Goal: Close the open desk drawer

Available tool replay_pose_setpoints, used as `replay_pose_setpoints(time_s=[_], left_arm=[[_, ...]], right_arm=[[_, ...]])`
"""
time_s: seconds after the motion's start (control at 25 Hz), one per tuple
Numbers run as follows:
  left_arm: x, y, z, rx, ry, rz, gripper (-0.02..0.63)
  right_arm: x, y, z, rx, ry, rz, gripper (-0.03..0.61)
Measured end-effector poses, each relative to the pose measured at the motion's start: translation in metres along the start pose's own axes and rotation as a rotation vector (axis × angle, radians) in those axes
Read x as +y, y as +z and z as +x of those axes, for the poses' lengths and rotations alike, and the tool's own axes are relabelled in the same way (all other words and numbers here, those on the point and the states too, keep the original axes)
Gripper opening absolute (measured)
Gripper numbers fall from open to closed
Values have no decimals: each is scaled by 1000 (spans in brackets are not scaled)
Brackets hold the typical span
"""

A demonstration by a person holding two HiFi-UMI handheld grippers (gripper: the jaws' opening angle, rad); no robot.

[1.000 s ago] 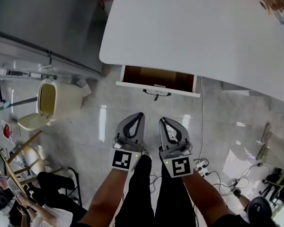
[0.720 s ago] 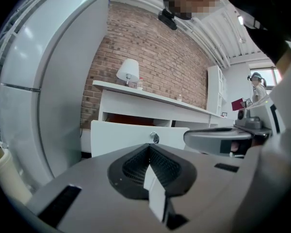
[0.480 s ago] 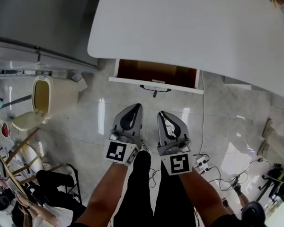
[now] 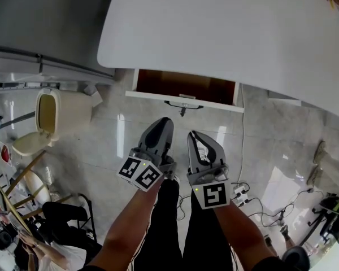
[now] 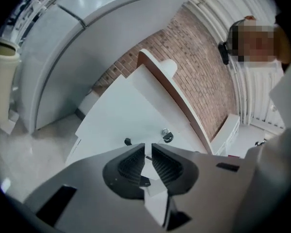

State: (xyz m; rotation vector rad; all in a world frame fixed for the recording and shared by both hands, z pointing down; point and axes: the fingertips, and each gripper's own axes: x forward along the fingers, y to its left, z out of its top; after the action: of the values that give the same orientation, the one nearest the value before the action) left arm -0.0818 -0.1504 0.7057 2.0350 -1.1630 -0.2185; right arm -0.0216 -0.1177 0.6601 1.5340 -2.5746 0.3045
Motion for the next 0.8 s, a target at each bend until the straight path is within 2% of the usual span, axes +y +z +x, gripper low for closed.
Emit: replay_pose_setpoints(time_s=[0.08, 0.16, 0.4, 0.6, 0.72, 0.8], left_arm=[[2, -5, 4, 4, -13, -47, 91], [6, -11, 9, 7, -24, -101, 109], [26, -16, 20, -44, -24, -378, 109], [29, -17, 29, -85, -87, -492, 140], [30, -21, 35, -95, -87, -566, 146], [31, -21, 41, -95, -87, -587, 144]], right_arm=[[0, -1, -1, 0, 0, 3, 30], [-1, -3, -2, 4, 2, 5, 31], [-3, -4, -4, 5, 7, 14, 29], [-6, -8, -1, 12, 24, 14, 30], [-7, -11, -1, 20, 28, 19, 29], [-7, -11, 0, 18, 31, 23, 29]])
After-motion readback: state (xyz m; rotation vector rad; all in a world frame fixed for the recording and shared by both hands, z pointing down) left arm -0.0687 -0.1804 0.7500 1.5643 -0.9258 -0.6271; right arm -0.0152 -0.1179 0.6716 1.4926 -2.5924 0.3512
